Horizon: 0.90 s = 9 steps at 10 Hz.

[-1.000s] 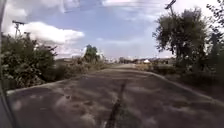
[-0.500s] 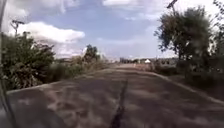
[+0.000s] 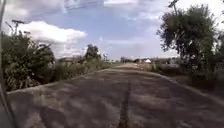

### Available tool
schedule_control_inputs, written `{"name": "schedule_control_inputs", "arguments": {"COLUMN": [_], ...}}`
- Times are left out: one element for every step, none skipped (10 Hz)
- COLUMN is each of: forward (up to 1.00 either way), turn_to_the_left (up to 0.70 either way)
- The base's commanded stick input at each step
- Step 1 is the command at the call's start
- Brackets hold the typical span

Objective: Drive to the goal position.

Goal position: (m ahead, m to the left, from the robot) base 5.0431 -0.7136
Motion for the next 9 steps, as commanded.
{"name": "schedule_control_inputs", "arguments": {"forward": [0.7, 0.7, 0.7, 0.7, 0.7, 0.7, 0.7, 0.7, 0.7], "turn_to_the_left": [0.0, 0.0, 0.0, 0.0, 0.0, -0.01, -0.01, -0.01, -0.02]}}
